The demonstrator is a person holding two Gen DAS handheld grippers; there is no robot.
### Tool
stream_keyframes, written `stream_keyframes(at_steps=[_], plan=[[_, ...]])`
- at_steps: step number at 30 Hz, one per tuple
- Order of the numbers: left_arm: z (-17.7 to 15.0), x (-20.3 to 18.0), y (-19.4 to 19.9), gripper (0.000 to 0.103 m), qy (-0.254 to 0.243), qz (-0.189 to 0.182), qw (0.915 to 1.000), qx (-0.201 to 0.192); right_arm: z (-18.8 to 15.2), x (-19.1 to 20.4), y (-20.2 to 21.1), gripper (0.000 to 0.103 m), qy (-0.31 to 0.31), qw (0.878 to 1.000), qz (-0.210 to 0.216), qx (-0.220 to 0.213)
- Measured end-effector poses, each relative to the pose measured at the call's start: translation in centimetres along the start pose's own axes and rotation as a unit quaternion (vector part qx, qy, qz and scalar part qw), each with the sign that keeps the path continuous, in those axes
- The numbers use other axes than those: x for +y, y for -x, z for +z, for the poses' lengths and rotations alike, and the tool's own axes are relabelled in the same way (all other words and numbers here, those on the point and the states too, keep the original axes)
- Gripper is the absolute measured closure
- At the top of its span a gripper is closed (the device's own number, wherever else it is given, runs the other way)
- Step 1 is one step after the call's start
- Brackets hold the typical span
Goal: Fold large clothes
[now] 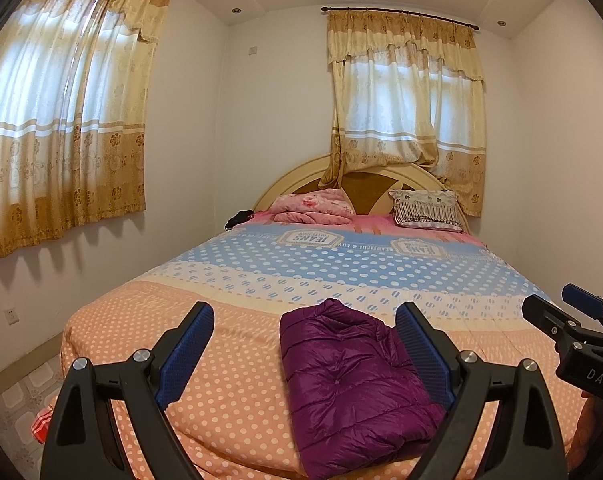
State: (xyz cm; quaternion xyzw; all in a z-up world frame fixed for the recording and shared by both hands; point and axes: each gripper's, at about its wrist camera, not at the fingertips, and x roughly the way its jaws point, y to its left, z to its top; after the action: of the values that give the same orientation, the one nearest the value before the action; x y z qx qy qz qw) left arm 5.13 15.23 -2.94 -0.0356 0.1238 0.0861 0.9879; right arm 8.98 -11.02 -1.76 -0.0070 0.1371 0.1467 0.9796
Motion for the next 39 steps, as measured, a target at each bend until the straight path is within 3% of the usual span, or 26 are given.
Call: stream_keyframes(at_steps=[39], plan=[[-0.28,0.45,-0.38,0.011,-0.005,-0.002,1.0000,0.005,-0.67,0.55,0.28,0.009,0.001,1.000,0.014,0.009]])
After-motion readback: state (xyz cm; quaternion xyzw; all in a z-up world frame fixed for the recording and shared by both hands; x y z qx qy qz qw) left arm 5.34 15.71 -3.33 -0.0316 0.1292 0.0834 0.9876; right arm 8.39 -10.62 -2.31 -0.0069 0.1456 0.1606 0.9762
